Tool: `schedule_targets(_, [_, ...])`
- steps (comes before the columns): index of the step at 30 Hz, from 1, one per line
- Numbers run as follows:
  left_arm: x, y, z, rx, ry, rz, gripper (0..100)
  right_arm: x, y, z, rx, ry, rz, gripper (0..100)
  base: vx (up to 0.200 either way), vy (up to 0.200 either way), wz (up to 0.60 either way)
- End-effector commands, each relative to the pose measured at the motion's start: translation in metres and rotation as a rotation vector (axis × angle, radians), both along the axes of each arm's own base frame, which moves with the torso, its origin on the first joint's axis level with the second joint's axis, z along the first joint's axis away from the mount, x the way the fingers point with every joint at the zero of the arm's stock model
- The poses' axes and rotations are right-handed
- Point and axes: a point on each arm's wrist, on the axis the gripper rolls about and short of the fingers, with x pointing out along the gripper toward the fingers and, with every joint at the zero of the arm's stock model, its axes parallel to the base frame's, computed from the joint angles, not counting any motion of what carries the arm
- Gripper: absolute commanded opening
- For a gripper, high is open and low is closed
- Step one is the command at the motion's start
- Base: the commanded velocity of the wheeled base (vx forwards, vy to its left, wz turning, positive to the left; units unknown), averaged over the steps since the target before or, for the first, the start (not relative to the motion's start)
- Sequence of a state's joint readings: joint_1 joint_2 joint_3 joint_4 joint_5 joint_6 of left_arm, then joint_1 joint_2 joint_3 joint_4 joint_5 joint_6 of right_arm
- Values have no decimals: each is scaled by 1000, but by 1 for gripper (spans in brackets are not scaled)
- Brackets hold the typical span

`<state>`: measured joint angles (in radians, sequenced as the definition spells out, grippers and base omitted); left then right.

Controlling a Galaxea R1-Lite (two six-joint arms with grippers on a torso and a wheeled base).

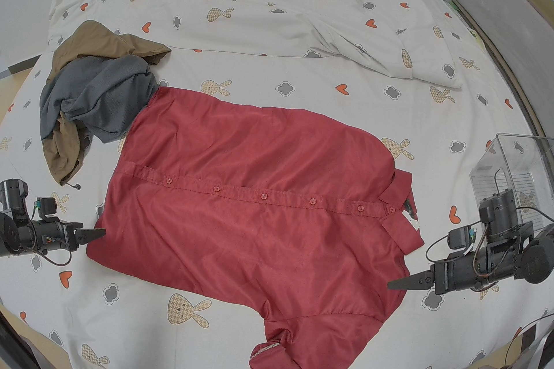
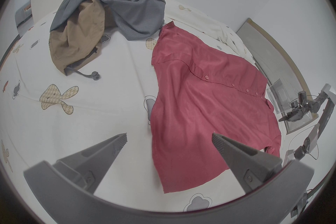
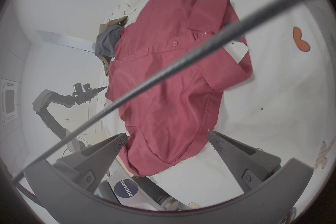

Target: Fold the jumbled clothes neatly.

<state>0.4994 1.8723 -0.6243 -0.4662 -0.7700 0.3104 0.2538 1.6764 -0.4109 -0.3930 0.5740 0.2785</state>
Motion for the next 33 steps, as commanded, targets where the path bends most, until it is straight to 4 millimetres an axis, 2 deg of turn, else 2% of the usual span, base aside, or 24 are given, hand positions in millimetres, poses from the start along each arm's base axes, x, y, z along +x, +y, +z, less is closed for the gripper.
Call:
schedule_targets(1, [0, 1, -3, -3, 10, 0, 100, 5, 2, -30, -29, 112, 2, 100, 0, 0, 0])
schedule_targets(10, [0, 0, -4, -2, 9, -2, 100, 8, 5, -33, -31, 123, 12, 100, 0, 0, 0])
schedule_targets(16, [0, -1, -8, 7, 17, -17, 100, 10, 16, -31, -23, 101, 57, 100, 0, 0, 0])
schedule_targets(21, [0, -2, -12, 10, 24, -28, 100, 11, 23, -35, -18, 103, 86, 100, 0, 0, 0])
schedule_targets(24, [2, -6, -16, 4, 37, -43, 100, 13, 27, -46, -25, 123, 101, 100, 0, 0, 0])
schedule_targets(30, [7, -6, -23, 4, 38, -52, 100, 13, 27, -47, -19, 110, 97, 100, 0, 0, 0])
schedule_targets(31, [8, -7, -24, 4, 38, -53, 100, 13, 27, -47, -19, 110, 97, 0, 0, 0, 0])
schedule_targets(33, [9, -8, -26, 6, 35, -61, 100, 13, 27, -46, -18, 109, 97, 0, 0, 0, 0])
